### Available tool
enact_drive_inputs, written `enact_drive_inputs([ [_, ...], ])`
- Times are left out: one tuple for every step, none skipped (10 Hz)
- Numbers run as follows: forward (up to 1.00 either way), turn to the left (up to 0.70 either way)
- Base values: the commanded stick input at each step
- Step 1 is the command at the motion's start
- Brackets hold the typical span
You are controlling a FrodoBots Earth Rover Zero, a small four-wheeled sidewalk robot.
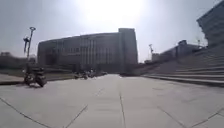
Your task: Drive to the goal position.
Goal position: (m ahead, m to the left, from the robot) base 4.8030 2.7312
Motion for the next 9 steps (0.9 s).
enact_drive_inputs([
  [1.0, 0.0],
  [1.0, 0.0],
  [1.0, 0.0],
  [1.0, 0.0],
  [1.0, 0.0],
  [1.0, 0.0],
  [1.0, 0.0],
  [1.0, 0.09],
  [1.0, 0.36],
])
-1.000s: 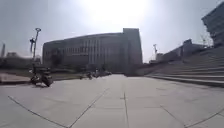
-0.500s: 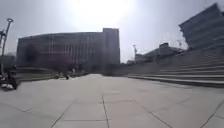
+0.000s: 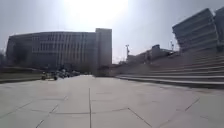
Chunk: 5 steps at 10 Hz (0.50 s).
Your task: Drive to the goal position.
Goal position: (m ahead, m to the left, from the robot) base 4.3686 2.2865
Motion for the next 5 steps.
enact_drive_inputs([
  [1.0, 0.4],
  [1.0, 0.4],
  [1.0, 0.4],
  [1.0, 0.4],
  [1.0, 0.4],
])
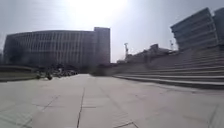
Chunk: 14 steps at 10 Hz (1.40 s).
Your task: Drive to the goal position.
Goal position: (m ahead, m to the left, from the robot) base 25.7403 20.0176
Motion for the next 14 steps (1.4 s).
enact_drive_inputs([
  [1.0, 0.4],
  [1.0, 0.36],
  [1.0, 0.07],
  [1.0, 0.0],
  [1.0, 0.0],
  [1.0, 0.0],
  [1.0, 0.0],
  [1.0, 0.0],
  [1.0, 0.0],
  [1.0, 0.0],
  [1.0, 0.0],
  [1.0, 0.0],
  [1.0, 0.0],
  [1.0, 0.0],
])
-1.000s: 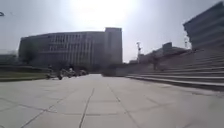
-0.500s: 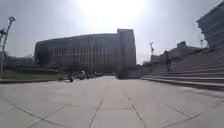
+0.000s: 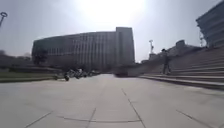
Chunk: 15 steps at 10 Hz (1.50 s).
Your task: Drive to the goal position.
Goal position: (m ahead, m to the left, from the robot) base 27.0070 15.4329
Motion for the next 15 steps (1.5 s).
enact_drive_inputs([
  [1.0, 0.0],
  [1.0, 0.0],
  [1.0, 0.0],
  [1.0, 0.0],
  [1.0, 0.0],
  [1.0, 0.0],
  [1.0, 0.0],
  [1.0, 0.0],
  [1.0, 0.0],
  [1.0, 0.02],
  [1.0, 0.2],
  [1.0, 0.4],
  [1.0, 0.4],
  [1.0, 0.4],
  [1.0, 0.4],
])
